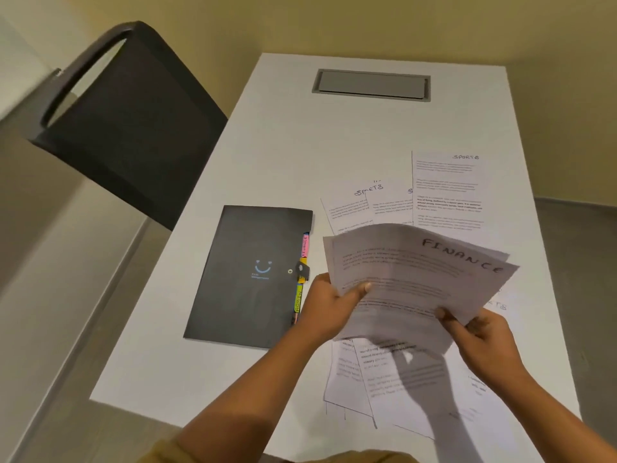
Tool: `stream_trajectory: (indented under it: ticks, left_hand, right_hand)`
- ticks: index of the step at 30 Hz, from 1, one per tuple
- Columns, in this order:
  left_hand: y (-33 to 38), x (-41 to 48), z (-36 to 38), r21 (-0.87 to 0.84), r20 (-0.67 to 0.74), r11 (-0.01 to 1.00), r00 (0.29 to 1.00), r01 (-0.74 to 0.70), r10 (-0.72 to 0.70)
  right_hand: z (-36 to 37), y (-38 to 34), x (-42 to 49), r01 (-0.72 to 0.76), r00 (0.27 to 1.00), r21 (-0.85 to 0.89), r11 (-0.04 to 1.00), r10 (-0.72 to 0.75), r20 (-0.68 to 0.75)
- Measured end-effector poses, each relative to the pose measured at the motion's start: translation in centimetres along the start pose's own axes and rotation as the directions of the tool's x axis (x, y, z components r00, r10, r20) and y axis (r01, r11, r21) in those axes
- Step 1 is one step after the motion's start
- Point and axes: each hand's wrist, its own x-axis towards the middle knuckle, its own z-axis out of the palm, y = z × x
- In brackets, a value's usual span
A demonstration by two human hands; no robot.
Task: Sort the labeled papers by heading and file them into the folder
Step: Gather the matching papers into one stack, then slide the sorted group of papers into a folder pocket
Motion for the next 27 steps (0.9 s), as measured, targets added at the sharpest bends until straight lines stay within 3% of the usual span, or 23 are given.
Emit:
stream_trajectory:
  ticks: [4, 8, 11, 14, 19, 27]
  left_hand:
    - [-0.6, 0.7, -2.6, 0.17, 0.052, 0.984, 0.997, -0.062, 0.054]
    - [-3.2, 1.1, -5.6, 0.493, -0.171, 0.87, 0.981, 0.002, 0.094]
    - [-5.8, 1.9, -7.2, 0.791, -0.342, 0.55, 0.939, 0.268, 0.034]
    - [-7.4, 2.3, -8.3, 0.858, -0.389, 0.299, 0.908, 0.418, -0.152]
    - [-7.3, 2.2, -8.5, 0.92, -0.35, 0.138, 0.928, 0.366, -0.129]
    - [-3.5, 1.6, -10.3, 0.99, -0.13, -0.065, 0.983, 0.122, -0.132]
  right_hand:
    - [0.7, 0.1, 0.4, -0.026, 0.998, -0.094, 0.995, 0.021, -0.053]
    - [1.1, 0.7, 0.6, -0.125, 0.985, -0.065, 0.99, 0.117, -0.125]
    - [1.3, 1.3, 0.2, -0.159, 0.977, -0.067, 0.985, 0.147, -0.153]
    - [1.3, 1.6, -0.2, -0.186, 0.97, -0.051, 0.981, 0.175, -0.167]
    - [0.9, 2.2, -0.7, -0.181, 0.971, -0.059, 0.982, 0.169, -0.168]
    - [0.9, 2.8, -0.5, -0.189, 0.97, -0.055, 0.981, 0.177, -0.166]
